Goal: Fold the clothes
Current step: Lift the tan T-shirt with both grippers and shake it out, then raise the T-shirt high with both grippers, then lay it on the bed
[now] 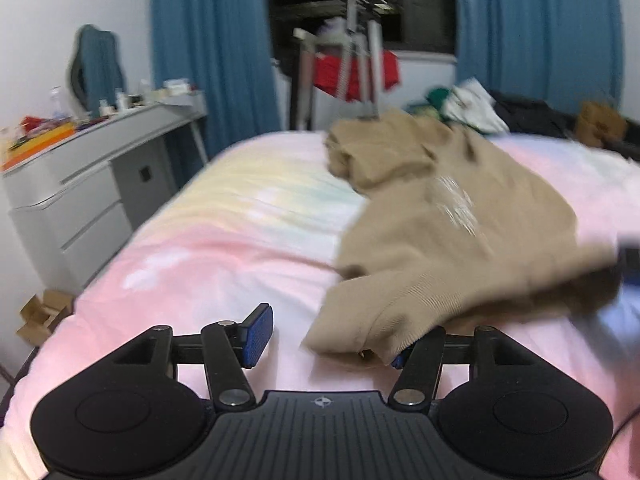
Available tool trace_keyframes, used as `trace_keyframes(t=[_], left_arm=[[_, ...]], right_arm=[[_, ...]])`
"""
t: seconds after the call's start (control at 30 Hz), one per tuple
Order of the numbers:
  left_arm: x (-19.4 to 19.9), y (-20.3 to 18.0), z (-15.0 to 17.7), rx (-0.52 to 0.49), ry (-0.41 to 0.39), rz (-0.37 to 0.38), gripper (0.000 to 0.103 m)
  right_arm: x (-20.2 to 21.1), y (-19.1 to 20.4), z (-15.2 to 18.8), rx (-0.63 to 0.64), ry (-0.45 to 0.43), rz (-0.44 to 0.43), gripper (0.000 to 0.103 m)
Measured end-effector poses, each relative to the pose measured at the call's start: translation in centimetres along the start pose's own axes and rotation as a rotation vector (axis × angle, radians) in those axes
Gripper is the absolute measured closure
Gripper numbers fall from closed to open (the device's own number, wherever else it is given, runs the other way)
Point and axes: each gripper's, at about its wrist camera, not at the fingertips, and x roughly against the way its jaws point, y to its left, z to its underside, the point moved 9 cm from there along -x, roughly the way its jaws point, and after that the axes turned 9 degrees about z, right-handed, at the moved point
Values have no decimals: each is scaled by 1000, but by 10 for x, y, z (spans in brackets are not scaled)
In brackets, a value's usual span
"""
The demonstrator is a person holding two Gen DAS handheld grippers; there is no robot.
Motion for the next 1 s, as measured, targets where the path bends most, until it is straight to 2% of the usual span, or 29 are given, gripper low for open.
trace_keyframes(t=[0.1,0.2,0.27,0.3,0.33,0.4,0.43,0.47,0.5,0.53,0.6,0.7,0.87,1.0], left_arm=[[12,17,-15,76,-65,-39,44],[24,29,-28,135,-118,-56,44],[29,31,-35,155,-140,-48,47],[31,30,-38,157,-151,-41,48],[33,28,-40,154,-162,-34,51],[40,23,-46,143,-199,-19,61],[45,21,-53,144,-222,-8,72],[52,20,-61,149,-248,4,84],[58,19,-69,153,-273,17,90],[65,17,-77,157,-298,29,96],[78,15,-93,165,-349,55,97],[113,14,-138,170,-442,86,98],[210,8,-236,122,-628,120,98],[295,8,-306,92,-718,158,98]], right_arm=[[-10,-8,14,-42,86,14,42],[-3,-7,14,-42,69,6,42],[6,-4,13,-32,35,2,46],[11,-3,13,-26,18,0,54],[16,-1,11,-16,-5,3,68],[26,3,0,2,-74,1,82],[35,7,-7,12,-125,-2,88],[44,11,-14,23,-175,-6,90],[53,15,-22,33,-226,-9,90],[64,19,-30,48,-275,-12,91],[91,27,-54,64,-355,-29,91],[135,35,-95,45,-457,-66,92],[235,50,-183,-9,-617,-150,92],[322,55,-244,-51,-714,-223,92]])
